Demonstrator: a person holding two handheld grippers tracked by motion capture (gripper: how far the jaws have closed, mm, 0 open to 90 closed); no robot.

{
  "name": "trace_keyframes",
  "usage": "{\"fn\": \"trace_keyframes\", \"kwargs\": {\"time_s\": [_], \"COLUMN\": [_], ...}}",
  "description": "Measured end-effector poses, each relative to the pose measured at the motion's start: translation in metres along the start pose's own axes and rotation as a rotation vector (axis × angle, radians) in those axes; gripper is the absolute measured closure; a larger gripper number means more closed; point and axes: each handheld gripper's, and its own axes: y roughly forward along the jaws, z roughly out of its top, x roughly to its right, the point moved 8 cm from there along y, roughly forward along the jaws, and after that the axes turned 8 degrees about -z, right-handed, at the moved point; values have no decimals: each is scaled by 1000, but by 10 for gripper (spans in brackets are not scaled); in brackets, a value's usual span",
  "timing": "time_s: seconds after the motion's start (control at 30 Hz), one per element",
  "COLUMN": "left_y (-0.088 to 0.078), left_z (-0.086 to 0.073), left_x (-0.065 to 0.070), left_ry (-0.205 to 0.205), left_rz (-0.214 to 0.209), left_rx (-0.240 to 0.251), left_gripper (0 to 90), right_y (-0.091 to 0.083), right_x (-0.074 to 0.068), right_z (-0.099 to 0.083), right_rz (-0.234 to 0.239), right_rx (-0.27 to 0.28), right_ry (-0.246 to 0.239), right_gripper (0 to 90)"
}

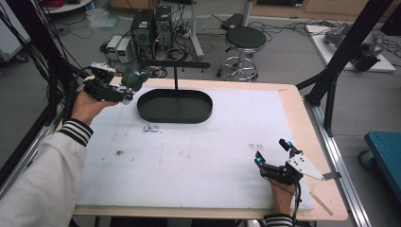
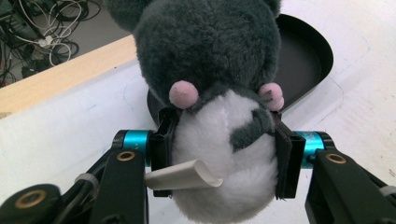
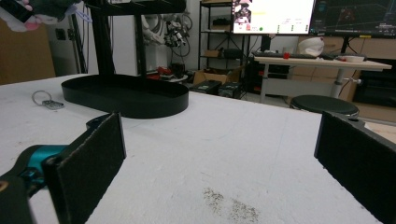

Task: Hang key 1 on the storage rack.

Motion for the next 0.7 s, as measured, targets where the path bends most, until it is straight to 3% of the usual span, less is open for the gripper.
{"fn": "trace_keyframes", "kwargs": {"time_s": [0.7], "left_y": [2], "left_z": [21], "left_x": [-3], "left_ry": [6], "left_rz": [17], "left_rx": [-2], "left_gripper": [524], "right_y": [0], "right_x": [0], "right_z": [0], "right_rz": [-2], "right_rx": [-3], "right_ry": [3], "right_gripper": [13]}}
